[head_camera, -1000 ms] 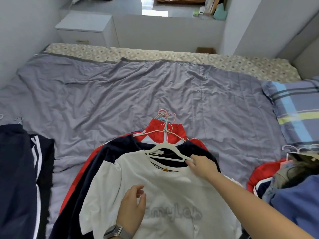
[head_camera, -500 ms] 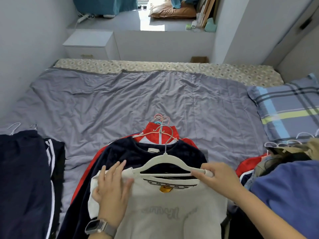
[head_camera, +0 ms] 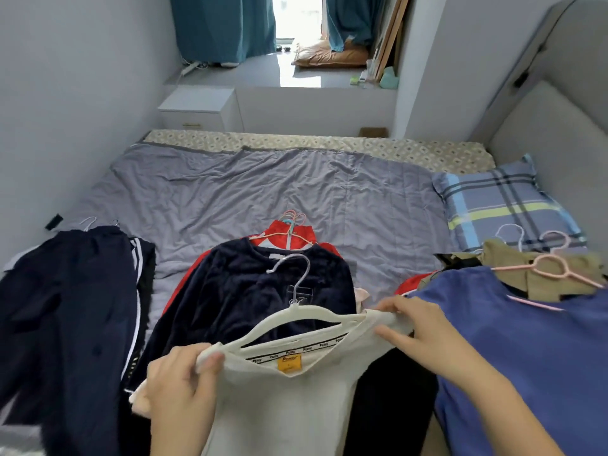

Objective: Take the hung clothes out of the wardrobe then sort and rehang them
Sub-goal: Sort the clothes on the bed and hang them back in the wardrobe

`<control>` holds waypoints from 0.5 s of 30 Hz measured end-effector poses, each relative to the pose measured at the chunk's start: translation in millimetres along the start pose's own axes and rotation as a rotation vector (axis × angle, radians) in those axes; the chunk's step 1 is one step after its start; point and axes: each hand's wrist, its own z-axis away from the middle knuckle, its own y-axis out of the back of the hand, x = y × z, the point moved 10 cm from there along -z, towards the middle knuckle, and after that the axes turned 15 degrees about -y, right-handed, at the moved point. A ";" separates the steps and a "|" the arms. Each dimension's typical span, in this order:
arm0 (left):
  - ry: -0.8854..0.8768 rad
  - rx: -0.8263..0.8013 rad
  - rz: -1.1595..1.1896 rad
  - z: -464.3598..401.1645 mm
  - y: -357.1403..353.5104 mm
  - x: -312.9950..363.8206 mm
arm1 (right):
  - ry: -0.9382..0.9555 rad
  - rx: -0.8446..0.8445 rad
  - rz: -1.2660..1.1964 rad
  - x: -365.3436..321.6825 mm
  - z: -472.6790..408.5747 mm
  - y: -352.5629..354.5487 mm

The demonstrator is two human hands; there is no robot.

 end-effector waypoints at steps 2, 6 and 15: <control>0.003 0.024 -0.028 24.9 14.0 29.5 | -0.018 0.049 0.021 13.4 30.0 14.0; -0.010 0.093 -0.028 62.5 45.2 72.1 | -0.036 0.083 0.052 18.2 79.4 27.2; -0.085 0.235 -0.075 119.2 129.8 144.7 | -0.008 0.167 -0.172 -17.5 170.8 83.8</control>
